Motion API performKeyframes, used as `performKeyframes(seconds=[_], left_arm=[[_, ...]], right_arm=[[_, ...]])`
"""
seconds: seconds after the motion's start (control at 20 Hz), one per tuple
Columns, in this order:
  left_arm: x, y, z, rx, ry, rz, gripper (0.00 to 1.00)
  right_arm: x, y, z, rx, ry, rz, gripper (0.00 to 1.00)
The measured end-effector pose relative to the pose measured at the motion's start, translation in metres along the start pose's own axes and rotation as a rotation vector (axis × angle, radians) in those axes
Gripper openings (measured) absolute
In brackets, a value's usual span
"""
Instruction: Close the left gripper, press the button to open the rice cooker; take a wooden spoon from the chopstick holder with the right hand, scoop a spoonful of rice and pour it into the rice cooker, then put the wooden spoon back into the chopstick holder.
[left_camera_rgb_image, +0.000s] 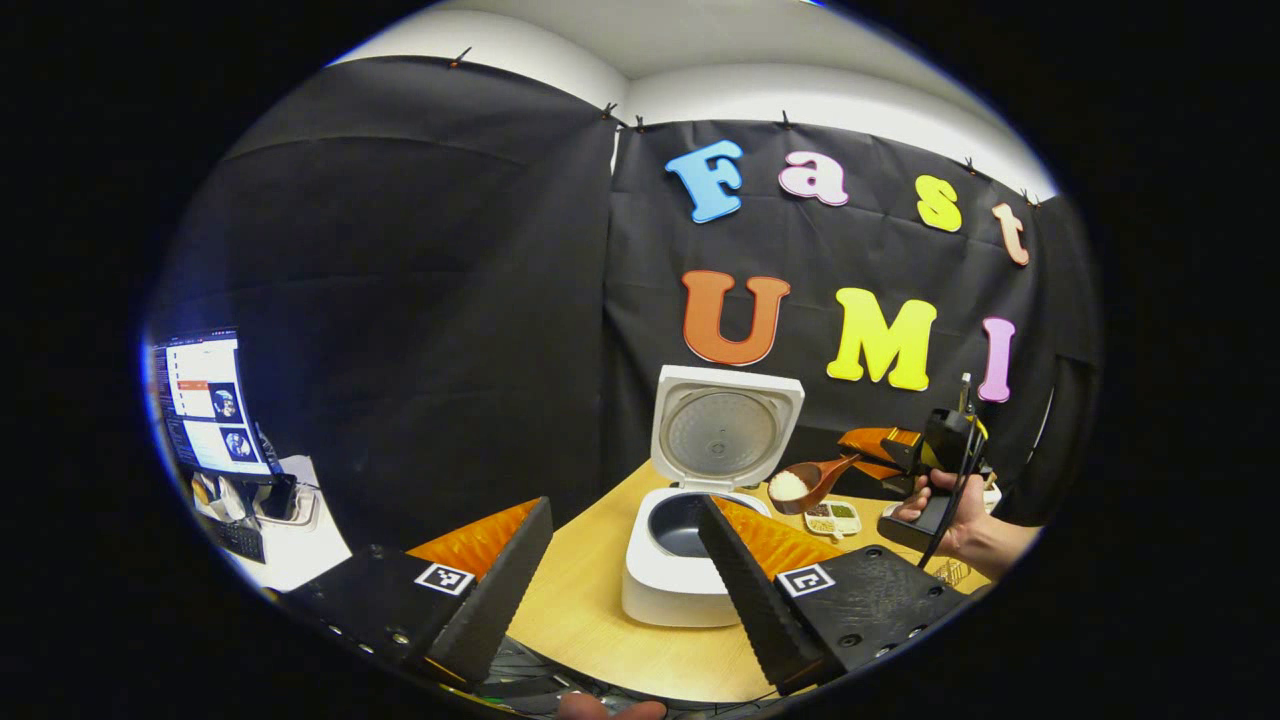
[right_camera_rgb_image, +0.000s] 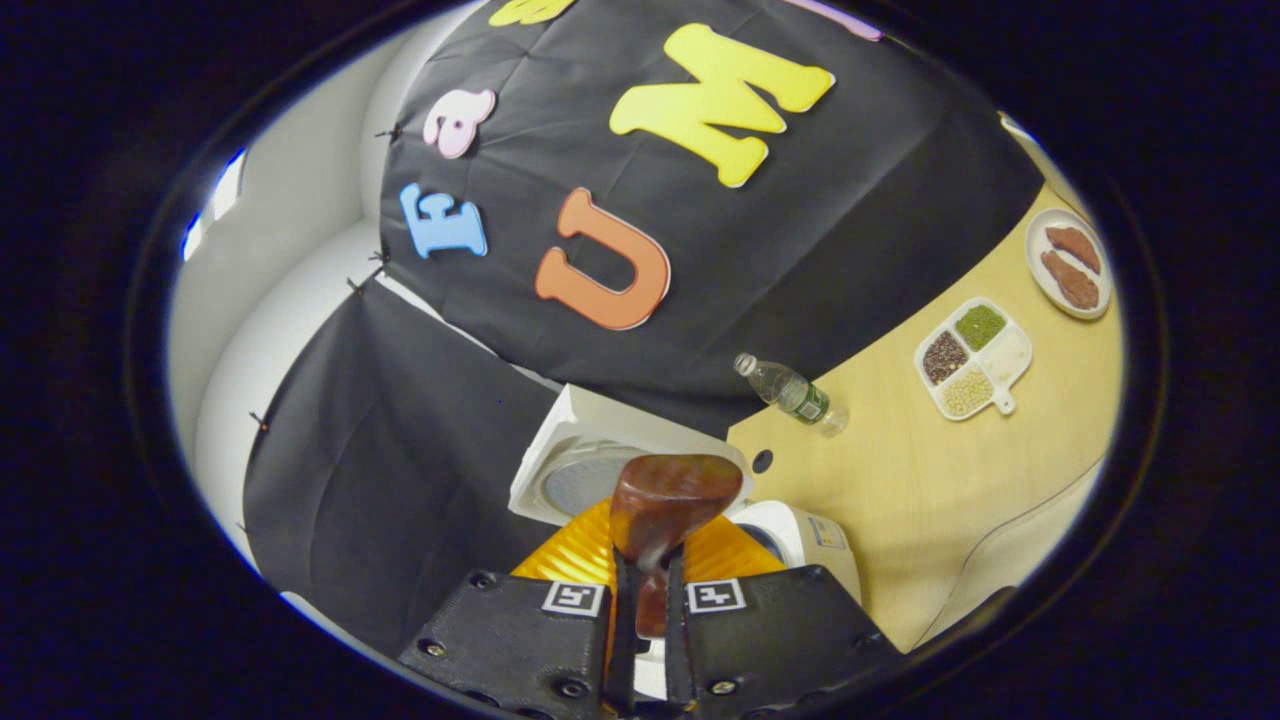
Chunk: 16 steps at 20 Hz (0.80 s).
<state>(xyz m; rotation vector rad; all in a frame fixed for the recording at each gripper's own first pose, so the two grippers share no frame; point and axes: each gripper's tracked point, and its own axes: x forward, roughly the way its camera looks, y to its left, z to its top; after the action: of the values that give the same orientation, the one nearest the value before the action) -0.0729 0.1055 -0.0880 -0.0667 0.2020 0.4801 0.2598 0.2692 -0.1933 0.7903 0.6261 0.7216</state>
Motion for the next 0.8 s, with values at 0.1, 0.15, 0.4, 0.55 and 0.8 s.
performKeyframes(seconds=[0.1,0.15,0.4,0.55,0.8], left_arm=[[-0.006,0.013,-0.006,0.000,0.014,0.031,0.94],[-0.008,0.019,-0.007,0.001,0.019,0.047,0.94],[-0.015,0.044,-0.011,-0.036,0.025,0.109,0.94],[-0.016,0.045,-0.013,-0.055,0.030,0.118,0.94],[-0.016,0.039,-0.012,-0.049,0.026,0.109,0.94]], right_arm=[[0.020,-0.004,-0.016,-0.066,0.045,-0.035,0.17],[0.027,-0.007,-0.025,-0.098,0.066,-0.054,0.17],[0.048,-0.013,-0.045,-0.229,0.115,-0.111,0.17],[0.051,-0.011,-0.050,-0.333,0.129,-0.140,0.17],[0.055,-0.004,-0.054,-0.435,0.147,-0.160,0.17]])
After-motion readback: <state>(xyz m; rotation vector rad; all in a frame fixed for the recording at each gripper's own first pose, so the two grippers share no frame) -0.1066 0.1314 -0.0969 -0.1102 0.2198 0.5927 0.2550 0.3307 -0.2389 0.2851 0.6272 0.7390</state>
